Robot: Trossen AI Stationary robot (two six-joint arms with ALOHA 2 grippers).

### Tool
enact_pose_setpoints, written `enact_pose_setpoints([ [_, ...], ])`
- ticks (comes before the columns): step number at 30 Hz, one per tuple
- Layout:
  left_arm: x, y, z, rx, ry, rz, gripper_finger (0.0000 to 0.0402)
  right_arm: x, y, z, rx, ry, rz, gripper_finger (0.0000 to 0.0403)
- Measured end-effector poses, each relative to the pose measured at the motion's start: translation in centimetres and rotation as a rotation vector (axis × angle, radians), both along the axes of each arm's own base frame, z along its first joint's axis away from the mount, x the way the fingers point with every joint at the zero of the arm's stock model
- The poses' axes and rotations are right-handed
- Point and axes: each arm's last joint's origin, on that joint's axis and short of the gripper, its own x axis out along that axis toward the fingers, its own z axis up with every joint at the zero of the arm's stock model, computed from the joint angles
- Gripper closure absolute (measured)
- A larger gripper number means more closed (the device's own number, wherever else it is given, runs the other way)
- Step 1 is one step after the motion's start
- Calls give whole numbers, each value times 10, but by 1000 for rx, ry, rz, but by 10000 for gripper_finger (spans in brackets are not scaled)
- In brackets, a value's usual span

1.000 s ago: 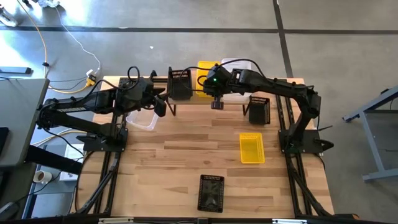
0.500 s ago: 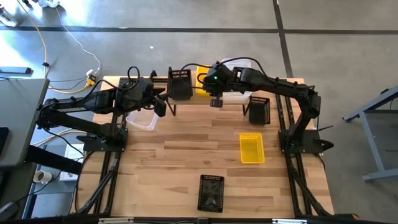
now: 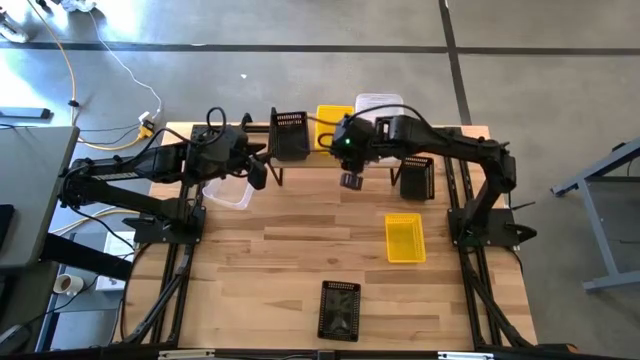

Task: Stack baskets on shelf by color
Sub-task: Stack the top black basket on top of the black basket on the shelf

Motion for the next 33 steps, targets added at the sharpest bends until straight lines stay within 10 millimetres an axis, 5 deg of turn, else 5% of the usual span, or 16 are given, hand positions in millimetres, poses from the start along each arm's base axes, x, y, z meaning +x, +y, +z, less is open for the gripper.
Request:
enact_pose_setpoints([
  [16, 1, -3, -3, -39, 33, -130, 247, -30, 64, -5, -50, 243, -172, 325],
  [33, -3, -4, -10, -48, 127, -144, 247, -105, 71, 54, -127, -14, -430, 325],
])
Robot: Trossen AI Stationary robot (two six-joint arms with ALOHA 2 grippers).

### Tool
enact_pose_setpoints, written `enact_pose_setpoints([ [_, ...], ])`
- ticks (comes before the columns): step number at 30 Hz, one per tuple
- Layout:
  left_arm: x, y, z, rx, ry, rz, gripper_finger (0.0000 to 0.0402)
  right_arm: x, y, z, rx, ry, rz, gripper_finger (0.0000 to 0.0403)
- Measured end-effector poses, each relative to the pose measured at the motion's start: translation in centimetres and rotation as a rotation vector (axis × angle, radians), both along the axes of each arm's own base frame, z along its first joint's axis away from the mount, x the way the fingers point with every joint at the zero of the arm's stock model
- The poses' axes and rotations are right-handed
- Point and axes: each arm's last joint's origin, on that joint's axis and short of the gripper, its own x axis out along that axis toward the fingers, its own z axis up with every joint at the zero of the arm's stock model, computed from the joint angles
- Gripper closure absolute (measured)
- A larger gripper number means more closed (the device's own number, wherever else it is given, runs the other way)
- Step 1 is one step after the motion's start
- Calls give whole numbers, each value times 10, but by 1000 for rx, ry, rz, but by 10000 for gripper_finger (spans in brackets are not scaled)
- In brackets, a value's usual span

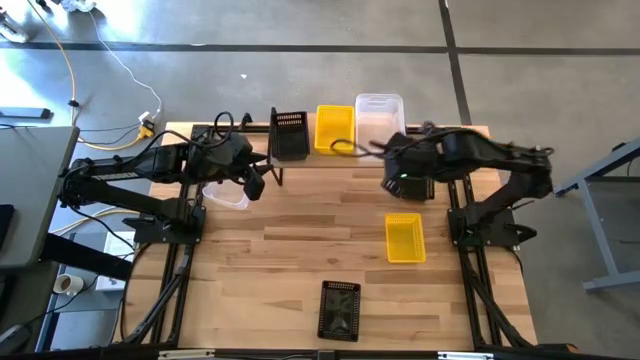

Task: Stack baskets on shelf by color
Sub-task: Stack the top black basket on top of the black basket on the shelf

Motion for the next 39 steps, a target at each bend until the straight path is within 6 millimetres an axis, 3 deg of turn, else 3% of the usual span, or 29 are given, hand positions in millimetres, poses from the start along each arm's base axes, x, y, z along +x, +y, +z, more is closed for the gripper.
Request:
enact_pose_setpoints([
  [2, 0, 0, 0, 0, 0, 0, 247, -12, -2, 8, -19, -54, -31, 325],
  [5, 0, 0, 0, 0, 0, 0, 247, -32, -6, 4, -51, -91, -112, 325],
  [12, 0, 0, 0, 3, 0, 5, 247, -84, -20, -35, -13, -177, -378, 325],
  [18, 0, 0, 0, 4, 0, 6, 247, -116, -33, -59, 78, -267, -608, 325],
  [26, 0, 0, 0, 5, 0, 8, 247, -127, -53, -84, 183, -333, -784, 325],
  [39, 0, 0, 0, 5, -1, 8, 247, -134, -79, -141, 434, -227, -944, 325],
])
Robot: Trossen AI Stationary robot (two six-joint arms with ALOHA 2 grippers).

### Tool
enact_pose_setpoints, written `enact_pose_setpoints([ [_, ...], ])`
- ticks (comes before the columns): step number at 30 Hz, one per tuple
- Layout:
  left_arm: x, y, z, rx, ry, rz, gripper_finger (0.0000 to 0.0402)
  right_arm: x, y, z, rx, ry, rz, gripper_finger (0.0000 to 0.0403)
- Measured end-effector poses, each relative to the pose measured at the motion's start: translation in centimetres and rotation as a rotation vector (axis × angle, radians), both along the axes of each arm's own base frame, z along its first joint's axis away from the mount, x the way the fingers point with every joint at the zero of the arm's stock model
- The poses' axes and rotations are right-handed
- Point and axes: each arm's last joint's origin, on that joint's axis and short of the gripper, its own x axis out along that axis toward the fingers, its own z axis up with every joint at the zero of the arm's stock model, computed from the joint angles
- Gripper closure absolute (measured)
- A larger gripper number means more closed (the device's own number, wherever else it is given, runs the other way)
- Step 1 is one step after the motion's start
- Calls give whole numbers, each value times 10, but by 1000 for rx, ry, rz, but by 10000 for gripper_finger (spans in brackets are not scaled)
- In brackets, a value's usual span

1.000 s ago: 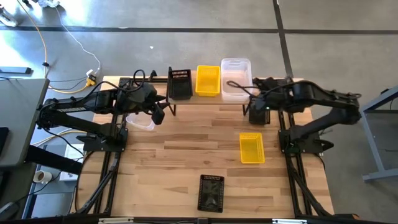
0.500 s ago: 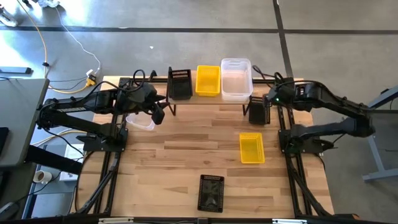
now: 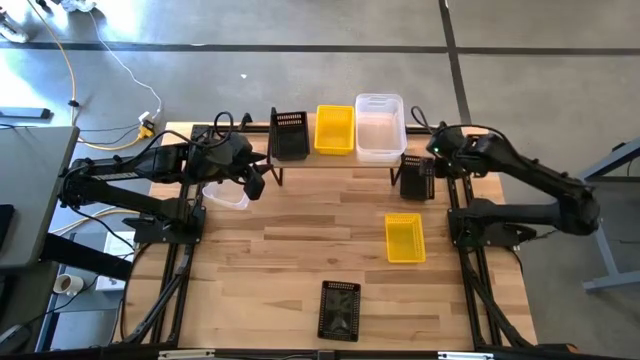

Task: Stack baskets on shelf by color
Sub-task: Stack the top black basket on top of the black basket on the shelf

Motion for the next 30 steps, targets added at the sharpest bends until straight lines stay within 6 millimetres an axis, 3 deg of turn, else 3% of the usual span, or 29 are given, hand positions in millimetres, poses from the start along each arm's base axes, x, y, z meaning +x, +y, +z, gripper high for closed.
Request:
enact_pose_setpoints([
  [11, 0, 0, 0, 0, 0, 0, 247, -9, -19, -34, 91, -99, -68, 325],
  [30, 0, 0, 0, 0, 0, 0, 247, -14, -30, -44, 92, -143, -88, 325],
])
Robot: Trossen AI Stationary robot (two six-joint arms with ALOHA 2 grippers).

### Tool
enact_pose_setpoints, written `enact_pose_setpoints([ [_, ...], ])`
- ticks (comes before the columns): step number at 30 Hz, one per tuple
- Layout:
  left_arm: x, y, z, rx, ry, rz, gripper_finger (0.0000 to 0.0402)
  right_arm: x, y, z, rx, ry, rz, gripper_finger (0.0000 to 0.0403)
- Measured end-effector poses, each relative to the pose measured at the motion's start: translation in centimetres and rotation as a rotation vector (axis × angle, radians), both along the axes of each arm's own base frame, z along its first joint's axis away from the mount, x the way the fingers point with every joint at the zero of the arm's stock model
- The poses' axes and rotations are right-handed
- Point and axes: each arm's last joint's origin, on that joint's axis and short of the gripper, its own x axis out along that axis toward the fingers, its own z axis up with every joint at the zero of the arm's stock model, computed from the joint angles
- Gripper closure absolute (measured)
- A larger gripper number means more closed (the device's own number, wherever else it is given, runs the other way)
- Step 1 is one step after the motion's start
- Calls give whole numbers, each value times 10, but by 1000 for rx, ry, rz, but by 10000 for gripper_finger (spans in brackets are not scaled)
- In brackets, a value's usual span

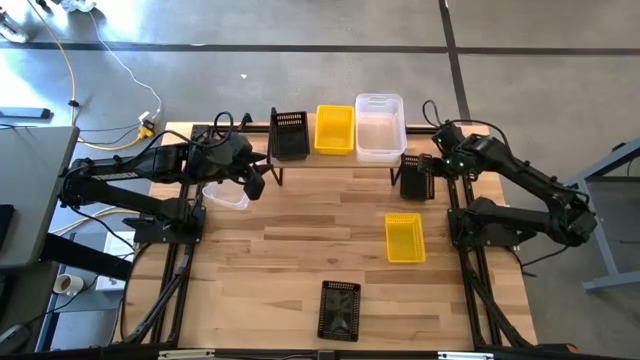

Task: Stack baskets on shelf by color
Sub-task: Stack the top black basket on top of the black basket on the shelf

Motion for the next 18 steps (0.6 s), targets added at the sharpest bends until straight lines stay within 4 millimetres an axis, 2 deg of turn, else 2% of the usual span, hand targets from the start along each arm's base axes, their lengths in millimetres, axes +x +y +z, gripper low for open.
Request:
enact_pose_setpoints([
  [10, 0, 0, 0, 0, 0, 0, 247, 1, 0, -1, -7, 9, -46, 325],
  [18, 0, 0, 0, 0, 0, 0, 247, 3, -2, -7, 62, 51, -102, 325],
])
